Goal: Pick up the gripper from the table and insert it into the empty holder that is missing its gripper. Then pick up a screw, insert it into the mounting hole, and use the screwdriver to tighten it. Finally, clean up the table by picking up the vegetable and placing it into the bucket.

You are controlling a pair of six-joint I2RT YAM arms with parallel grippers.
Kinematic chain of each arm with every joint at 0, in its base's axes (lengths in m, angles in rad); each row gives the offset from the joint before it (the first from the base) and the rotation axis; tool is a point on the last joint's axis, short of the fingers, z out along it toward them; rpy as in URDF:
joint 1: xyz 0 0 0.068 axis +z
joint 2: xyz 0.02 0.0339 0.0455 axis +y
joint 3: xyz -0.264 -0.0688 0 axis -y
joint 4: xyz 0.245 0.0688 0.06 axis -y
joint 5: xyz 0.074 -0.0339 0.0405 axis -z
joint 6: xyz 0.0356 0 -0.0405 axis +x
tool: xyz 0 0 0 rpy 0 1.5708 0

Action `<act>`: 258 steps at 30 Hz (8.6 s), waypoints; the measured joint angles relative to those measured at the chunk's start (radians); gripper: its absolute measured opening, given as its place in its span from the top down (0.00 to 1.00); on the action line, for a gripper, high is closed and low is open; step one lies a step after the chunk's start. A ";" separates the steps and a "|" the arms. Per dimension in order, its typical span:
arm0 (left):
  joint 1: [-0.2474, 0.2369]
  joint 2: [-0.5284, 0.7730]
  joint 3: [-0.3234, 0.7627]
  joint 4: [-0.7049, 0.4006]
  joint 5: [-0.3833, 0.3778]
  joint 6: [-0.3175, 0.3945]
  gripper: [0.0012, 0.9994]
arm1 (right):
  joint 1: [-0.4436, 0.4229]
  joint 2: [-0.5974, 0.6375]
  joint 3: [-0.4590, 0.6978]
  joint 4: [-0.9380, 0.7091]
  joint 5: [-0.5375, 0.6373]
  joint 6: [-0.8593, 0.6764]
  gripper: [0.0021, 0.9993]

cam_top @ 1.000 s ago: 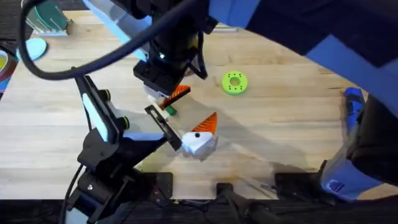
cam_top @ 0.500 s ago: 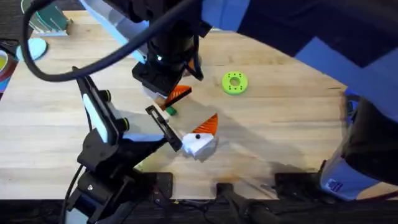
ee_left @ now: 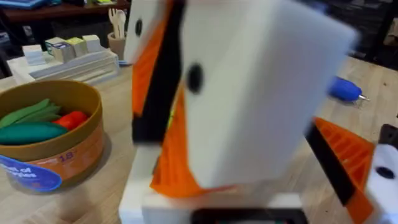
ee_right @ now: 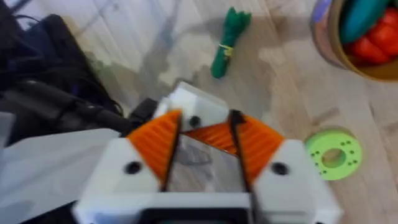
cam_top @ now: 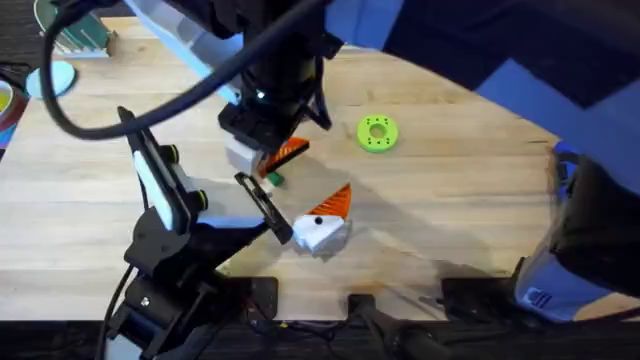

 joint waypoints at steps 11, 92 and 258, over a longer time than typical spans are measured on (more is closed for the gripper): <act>0.000 -0.001 0.000 0.002 0.001 0.020 0.01 | -0.090 -0.079 0.000 -0.061 -0.002 -0.003 0.01; 0.000 -0.001 0.000 0.002 -0.008 0.027 1.00 | -0.823 -0.950 -1.004 0.172 -0.585 -0.286 0.01; 0.000 -0.001 0.000 0.001 -0.063 0.015 1.00 | -0.845 -1.037 -1.222 1.521 -0.388 0.117 0.98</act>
